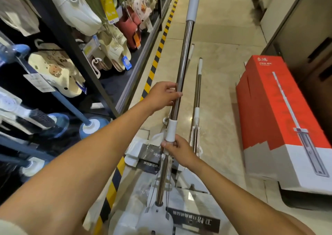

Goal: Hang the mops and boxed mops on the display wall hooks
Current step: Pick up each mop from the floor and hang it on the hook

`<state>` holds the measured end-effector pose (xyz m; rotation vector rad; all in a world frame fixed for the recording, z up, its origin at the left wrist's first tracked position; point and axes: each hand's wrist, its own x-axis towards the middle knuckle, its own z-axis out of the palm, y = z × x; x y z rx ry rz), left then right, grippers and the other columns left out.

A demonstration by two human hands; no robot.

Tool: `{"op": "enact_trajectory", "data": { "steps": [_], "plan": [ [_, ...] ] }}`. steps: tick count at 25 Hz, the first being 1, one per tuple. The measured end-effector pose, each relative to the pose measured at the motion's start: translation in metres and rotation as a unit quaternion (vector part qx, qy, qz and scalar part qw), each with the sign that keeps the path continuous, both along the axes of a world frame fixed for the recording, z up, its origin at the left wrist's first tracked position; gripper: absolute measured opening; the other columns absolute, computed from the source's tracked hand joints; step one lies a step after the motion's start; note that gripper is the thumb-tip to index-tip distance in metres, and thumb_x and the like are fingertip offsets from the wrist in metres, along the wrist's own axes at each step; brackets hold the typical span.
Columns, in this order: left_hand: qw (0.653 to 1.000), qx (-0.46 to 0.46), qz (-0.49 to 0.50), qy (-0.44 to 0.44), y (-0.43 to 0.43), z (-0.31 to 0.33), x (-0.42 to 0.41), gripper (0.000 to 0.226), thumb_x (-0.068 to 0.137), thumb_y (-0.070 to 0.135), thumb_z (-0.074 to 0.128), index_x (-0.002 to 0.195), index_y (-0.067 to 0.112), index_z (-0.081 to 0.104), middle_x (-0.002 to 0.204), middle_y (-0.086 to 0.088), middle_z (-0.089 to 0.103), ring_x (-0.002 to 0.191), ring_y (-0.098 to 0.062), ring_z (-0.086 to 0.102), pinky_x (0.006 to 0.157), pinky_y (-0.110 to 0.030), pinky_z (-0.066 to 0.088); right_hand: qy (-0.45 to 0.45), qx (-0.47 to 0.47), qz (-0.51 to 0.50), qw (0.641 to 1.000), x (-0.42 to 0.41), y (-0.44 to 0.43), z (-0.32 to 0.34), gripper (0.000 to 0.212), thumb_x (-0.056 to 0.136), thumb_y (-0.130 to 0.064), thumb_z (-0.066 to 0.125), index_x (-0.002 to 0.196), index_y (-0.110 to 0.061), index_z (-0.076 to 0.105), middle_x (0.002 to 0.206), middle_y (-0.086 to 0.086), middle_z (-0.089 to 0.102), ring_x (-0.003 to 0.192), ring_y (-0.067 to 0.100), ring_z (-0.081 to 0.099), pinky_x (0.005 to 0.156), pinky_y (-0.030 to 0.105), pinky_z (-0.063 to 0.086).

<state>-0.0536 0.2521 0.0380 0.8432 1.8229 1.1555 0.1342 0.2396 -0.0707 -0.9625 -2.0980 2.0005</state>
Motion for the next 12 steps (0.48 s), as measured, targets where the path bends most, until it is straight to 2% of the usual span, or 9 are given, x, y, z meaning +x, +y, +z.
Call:
{"op": "enact_trajectory", "data": {
  "steps": [1, 3, 5, 6, 8, 10, 12],
  "plan": [
    [1.000, -0.009, -0.009, -0.003, -0.003, 0.003, 0.001, 0.045, 0.095, 0.022, 0.075, 0.136, 0.005, 0.063, 0.115, -0.016, 0.076, 0.109, -0.030, 0.074, 0.100, -0.049, 0.060, -0.013, -0.008, 0.008, 1.000, 0.004, -0.003, 0.004, 0.021, 0.098, -0.028, 0.071, 0.116, -0.023, 0.063, 0.095, -0.008, 0.067, 0.083, 0.000, 0.064, 0.075, 0.018, 0.048],
    [0.999, -0.031, -0.012, -0.009, -0.014, 0.009, 0.004, 0.048, 0.094, 0.021, 0.076, 0.138, 0.007, 0.062, 0.115, -0.011, 0.076, 0.106, -0.026, 0.074, 0.101, -0.051, 0.058, -0.071, 0.004, 0.069, 0.995, 0.015, 0.000, 0.018, 0.050, 0.092, -0.033, 0.078, 0.136, -0.021, 0.057, 0.124, -0.006, 0.067, 0.114, 0.012, 0.064, 0.093, 0.027, 0.049],
    [0.999, -0.048, 0.006, -0.025, -0.030, 0.018, 0.013, 0.063, 0.087, 0.031, 0.080, 0.142, 0.010, 0.060, 0.122, -0.011, 0.073, 0.111, -0.023, 0.071, 0.103, -0.050, 0.057, -0.150, 0.065, 0.130, 0.978, 0.026, 0.015, 0.043, 0.082, 0.086, -0.037, 0.083, 0.155, -0.019, 0.041, 0.153, -0.002, 0.051, 0.140, 0.018, 0.048, 0.112, 0.035, 0.042],
    [0.998, -0.053, 0.014, -0.037, -0.038, 0.024, 0.016, 0.073, 0.080, 0.039, 0.082, 0.143, 0.012, 0.059, 0.128, -0.013, 0.071, 0.117, -0.025, 0.070, 0.103, -0.050, 0.058, -0.174, 0.090, 0.130, 0.972, 0.027, 0.029, 0.062, 0.088, 0.087, -0.034, 0.083, 0.159, -0.017, 0.035, 0.160, 0.001, 0.043, 0.146, 0.020, 0.042, 0.118, 0.038, 0.038],
    [0.997, -0.057, 0.018, -0.057, -0.052, 0.037, 0.023, 0.081, 0.070, 0.050, 0.080, 0.142, 0.016, 0.061, 0.130, -0.014, 0.070, 0.124, -0.029, 0.067, 0.102, -0.051, 0.058, -0.175, 0.131, 0.077, 0.973, 0.021, 0.060, 0.121, 0.073, 0.096, -0.019, 0.072, 0.159, -0.014, 0.036, 0.161, 0.005, 0.042, 0.148, 0.023, 0.041, 0.120, 0.036, 0.035],
    [0.995, -0.068, 0.024, -0.070, -0.066, 0.045, 0.034, 0.081, 0.069, 0.050, 0.078, 0.142, 0.017, 0.062, 0.130, -0.016, 0.071, 0.127, -0.031, 0.065, 0.104, -0.051, 0.057, -0.122, 0.111, -0.022, 0.986, 0.002, 0.089, 0.195, 0.052, 0.102, -0.012, 0.057, 0.153, -0.013, 0.045, 0.156, 0.008, 0.050, 0.144, 0.024, 0.047, 0.117, 0.035, 0.036],
    [0.992, -0.085, 0.038, -0.084, -0.085, 0.075, 0.049, 0.083, 0.072, 0.044, 0.078, 0.145, 0.011, 0.058, 0.137, -0.019, 0.067, 0.132, -0.030, 0.062, 0.108, -0.048, 0.054, -0.041, 0.047, -0.111, 0.992, -0.022, 0.104, 0.281, 0.047, 0.104, -0.025, 0.053, 0.150, -0.015, 0.050, 0.151, 0.006, 0.055, 0.141, 0.020, 0.050, 0.117, 0.037, 0.036]
  ]
}}
